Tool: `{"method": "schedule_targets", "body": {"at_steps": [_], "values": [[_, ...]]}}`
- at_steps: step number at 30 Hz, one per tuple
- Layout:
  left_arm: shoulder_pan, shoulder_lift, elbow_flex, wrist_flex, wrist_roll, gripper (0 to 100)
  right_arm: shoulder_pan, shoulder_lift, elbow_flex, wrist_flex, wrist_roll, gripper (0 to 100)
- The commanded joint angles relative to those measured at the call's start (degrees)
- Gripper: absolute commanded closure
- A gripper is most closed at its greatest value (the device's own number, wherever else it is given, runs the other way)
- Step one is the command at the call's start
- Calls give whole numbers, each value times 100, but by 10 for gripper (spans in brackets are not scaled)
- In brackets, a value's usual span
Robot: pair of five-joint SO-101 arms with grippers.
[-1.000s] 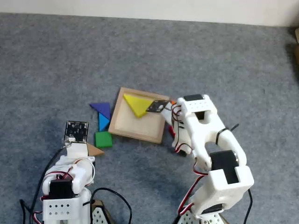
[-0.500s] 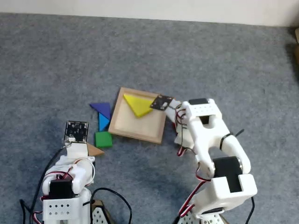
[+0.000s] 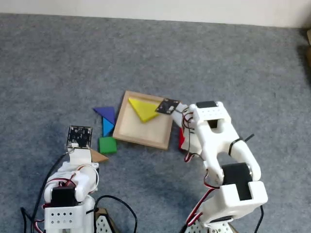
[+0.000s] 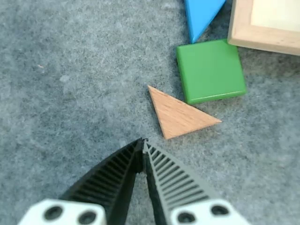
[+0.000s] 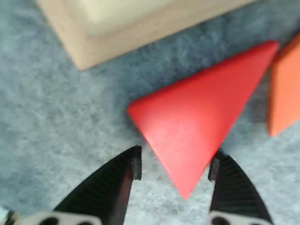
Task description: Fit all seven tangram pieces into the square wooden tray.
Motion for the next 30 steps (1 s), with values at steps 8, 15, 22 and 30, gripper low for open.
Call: {"method": "schedule_targets", "body": {"at_steps": [8,15,22,30], "values": [[119,-259,119,44,-18,994,-119,-1455,31,418,-659,759],[119,-259,119,44,-18,994,-409,-2193,611,382,-1354,628],[119,-259,119,44,-18,994,-549,-2097,787,-532,-2321,629],[119,-259,119,44,-18,994,-549,-2044,778,-848,-3385,630]]}}
